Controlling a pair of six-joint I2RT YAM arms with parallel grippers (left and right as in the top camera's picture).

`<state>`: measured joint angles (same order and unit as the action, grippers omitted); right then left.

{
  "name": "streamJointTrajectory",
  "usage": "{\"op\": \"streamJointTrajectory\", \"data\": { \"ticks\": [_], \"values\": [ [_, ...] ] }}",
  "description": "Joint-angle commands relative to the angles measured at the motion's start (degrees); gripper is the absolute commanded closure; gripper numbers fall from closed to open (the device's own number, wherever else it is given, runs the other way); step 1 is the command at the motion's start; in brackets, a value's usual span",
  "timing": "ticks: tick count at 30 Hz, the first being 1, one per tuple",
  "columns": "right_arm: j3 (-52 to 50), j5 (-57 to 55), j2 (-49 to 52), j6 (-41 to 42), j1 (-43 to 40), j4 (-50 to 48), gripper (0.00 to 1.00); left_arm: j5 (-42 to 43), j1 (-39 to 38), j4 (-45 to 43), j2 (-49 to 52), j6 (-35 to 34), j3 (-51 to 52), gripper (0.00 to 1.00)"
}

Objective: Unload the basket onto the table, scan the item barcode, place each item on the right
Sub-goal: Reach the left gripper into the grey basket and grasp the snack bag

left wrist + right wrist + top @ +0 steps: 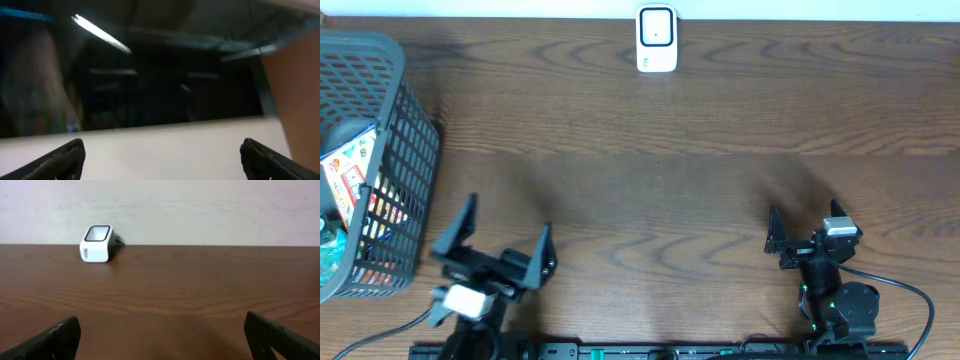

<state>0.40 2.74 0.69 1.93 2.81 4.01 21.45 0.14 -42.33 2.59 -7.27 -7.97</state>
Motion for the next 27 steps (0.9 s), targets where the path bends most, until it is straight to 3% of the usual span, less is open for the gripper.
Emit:
{"op": "streamJointTrajectory", "data": {
  "ticks": [1,4,9,13,15,18,21,27],
  "values": [
    [-0.1,-0.5,-0.3,-0.3,0.6,0.2,0.01,-3.8,-0.2,3.1,5.6,3.6,-13.0,0.02],
    [-0.1,-0.5,-0.3,-0.3,0.6,0.2,0.01,-3.9,-0.2,18.7,14.6,9.1,-28.4,0.02],
    [-0.1,-0.5,-0.3,-0.3,0.6,0.2,0.01,-1.2,-0.2,62.5,35.7,17.3,-62.3,0.02],
    [-0.1,-0.5,-0.3,-0.3,0.6,0.2,0.01,2.2,-0.2,83.6,47.6,17.2,-79.4,0.02],
    [-0.1,-0.5,-0.3,-0.3,0.6,0.2,0.01,0.7,-0.2,87.1,51.5,17.8,-83.8,0.02],
    [-0.1,-0.5,-0.3,-0.3,0.6,0.2,0.01,-9.0,0.0,92.8,58.7,12.1,-94.3,0.02],
    [-0.1,-0.5,-0.3,-0.3,0.6,0.2,0.01,-14.4,1.8,102.2,67.0,11.9,-108.0,0.02],
    [-0.1,-0.5,-0.3,-0.3,0.6,0.2,0.01,-14.7,13.9,119.2,84.1,9.7,-133.1,0.03]
  ]
}}
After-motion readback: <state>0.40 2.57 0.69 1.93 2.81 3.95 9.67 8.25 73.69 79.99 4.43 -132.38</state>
